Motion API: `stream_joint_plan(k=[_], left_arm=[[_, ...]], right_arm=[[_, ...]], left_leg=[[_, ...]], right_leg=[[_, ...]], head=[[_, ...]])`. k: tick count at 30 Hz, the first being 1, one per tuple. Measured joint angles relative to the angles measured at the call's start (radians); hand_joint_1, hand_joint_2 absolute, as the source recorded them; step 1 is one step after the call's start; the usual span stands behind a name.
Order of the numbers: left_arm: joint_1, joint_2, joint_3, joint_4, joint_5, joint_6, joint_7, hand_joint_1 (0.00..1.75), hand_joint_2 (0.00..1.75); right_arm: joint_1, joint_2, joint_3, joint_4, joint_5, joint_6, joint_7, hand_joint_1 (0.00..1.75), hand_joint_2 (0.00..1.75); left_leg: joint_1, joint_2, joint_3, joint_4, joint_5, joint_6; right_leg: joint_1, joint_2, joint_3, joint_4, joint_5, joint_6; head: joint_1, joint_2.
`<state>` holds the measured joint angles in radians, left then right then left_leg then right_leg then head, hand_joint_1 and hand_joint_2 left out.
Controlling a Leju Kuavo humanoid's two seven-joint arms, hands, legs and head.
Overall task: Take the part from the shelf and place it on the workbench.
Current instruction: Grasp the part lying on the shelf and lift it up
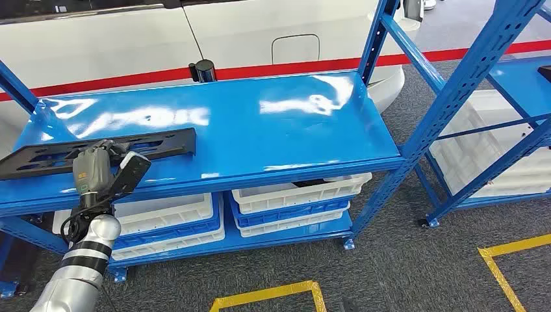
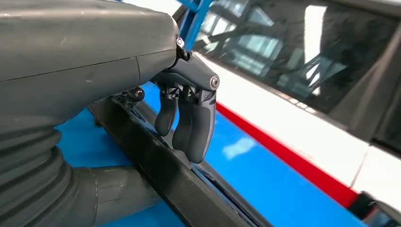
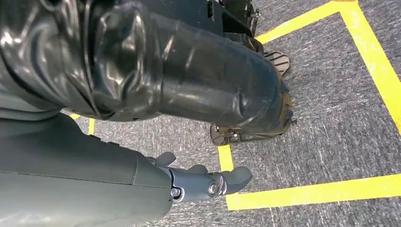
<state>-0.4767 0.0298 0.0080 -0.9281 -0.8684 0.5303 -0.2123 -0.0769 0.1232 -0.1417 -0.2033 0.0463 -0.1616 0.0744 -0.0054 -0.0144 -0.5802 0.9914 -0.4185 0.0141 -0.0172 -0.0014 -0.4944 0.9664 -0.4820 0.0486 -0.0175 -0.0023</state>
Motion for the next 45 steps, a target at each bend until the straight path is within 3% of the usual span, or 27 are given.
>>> stream_joint_plan(k=[15, 28, 45], left_arm=[[-0.033, 0.015, -0.016, -0.059, -0.050, 0.028, -0.016, 1.75, 1.75], [-0.114, 0.035, -0.102, -0.230, -0.131, -0.022, 0.039, 1.75, 1.75], [-0.135, 0.045, -0.159, -0.280, -0.176, -0.033, 0.051, 1.75, 1.75]], right_arm=[[-0.008, 0.000, -0.005, 0.000, 0.028, 0.008, 0.009, 0.00, 0.00], [-0.017, 0.010, -0.009, 0.000, 0.055, 0.011, 0.021, 0.00, 0.00], [-0.019, 0.014, -0.018, 0.000, 0.065, 0.011, 0.023, 0.00, 0.00]], left_leg=[[0.000, 0.000, -0.001, 0.000, 0.000, 0.000], [0.000, 0.000, -0.002, 0.000, 0.000, 0.000], [0.000, 0.000, -0.002, 0.000, 0.001, 0.000]], right_leg=[[0.000, 0.000, -0.001, 0.000, 0.000, 0.000], [0.000, 0.000, -0.002, 0.000, 0.000, 0.000], [0.000, 0.000, -0.002, 0.000, 0.000, 0.000]], head=[[0.000, 0.000], [0.000, 0.000], [0.000, 0.000]])
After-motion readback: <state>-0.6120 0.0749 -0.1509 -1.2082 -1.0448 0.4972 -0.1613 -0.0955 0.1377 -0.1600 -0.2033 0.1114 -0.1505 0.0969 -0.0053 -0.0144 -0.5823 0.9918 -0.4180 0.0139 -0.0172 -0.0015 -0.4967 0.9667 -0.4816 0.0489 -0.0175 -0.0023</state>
